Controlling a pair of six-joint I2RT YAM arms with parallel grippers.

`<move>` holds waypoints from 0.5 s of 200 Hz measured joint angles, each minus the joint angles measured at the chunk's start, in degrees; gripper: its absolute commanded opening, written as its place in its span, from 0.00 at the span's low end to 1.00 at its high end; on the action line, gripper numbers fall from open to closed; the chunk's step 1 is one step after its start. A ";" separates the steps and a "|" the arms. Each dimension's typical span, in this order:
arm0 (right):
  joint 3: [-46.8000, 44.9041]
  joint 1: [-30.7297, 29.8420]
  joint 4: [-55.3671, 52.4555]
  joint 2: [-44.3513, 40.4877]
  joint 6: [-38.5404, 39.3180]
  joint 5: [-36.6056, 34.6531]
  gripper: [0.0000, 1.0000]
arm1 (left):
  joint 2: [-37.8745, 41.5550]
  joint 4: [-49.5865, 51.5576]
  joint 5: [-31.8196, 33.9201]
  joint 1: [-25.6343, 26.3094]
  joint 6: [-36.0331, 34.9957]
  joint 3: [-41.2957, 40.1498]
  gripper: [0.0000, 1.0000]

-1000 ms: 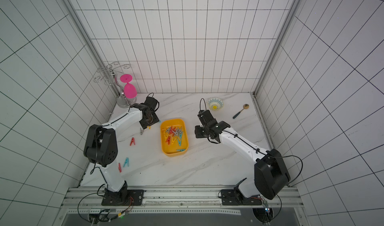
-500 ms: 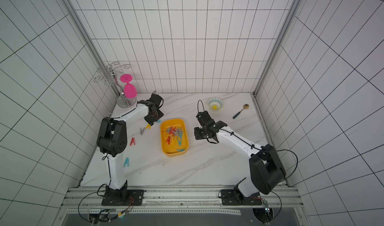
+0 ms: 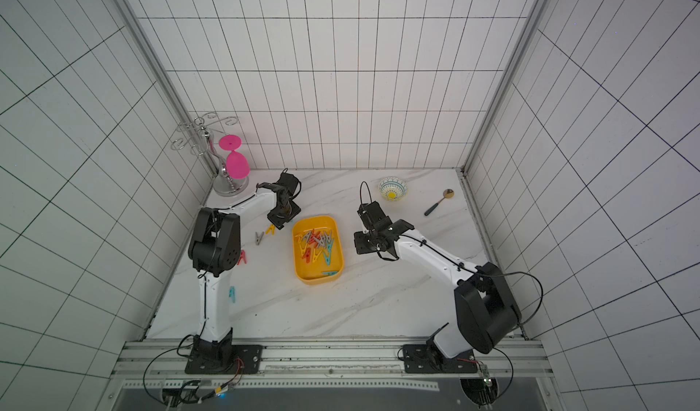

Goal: Put the clothespins into the storage box
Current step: Pick up the clothespin from the center of the board.

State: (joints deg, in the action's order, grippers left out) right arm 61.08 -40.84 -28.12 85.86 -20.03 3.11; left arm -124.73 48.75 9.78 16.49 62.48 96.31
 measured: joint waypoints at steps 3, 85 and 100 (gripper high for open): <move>0.00 0.00 0.00 0.02 0.02 0.02 0.43 | -0.15 -0.04 -0.04 -0.11 -0.09 0.11 0.64; 0.07 0.00 -0.04 0.94 0.15 0.04 0.43 | -2.97 1.42 -0.42 -2.25 -3.87 3.34 0.45; 0.11 0.00 -0.04 0.94 0.15 0.07 0.43 | -3.26 1.57 -0.66 -2.29 -5.11 3.67 0.43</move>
State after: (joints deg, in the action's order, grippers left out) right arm 61.19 -40.84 -28.16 86.80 -19.88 3.18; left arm -127.98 50.33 9.13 14.20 57.36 99.98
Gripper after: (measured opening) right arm 0.433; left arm 0.439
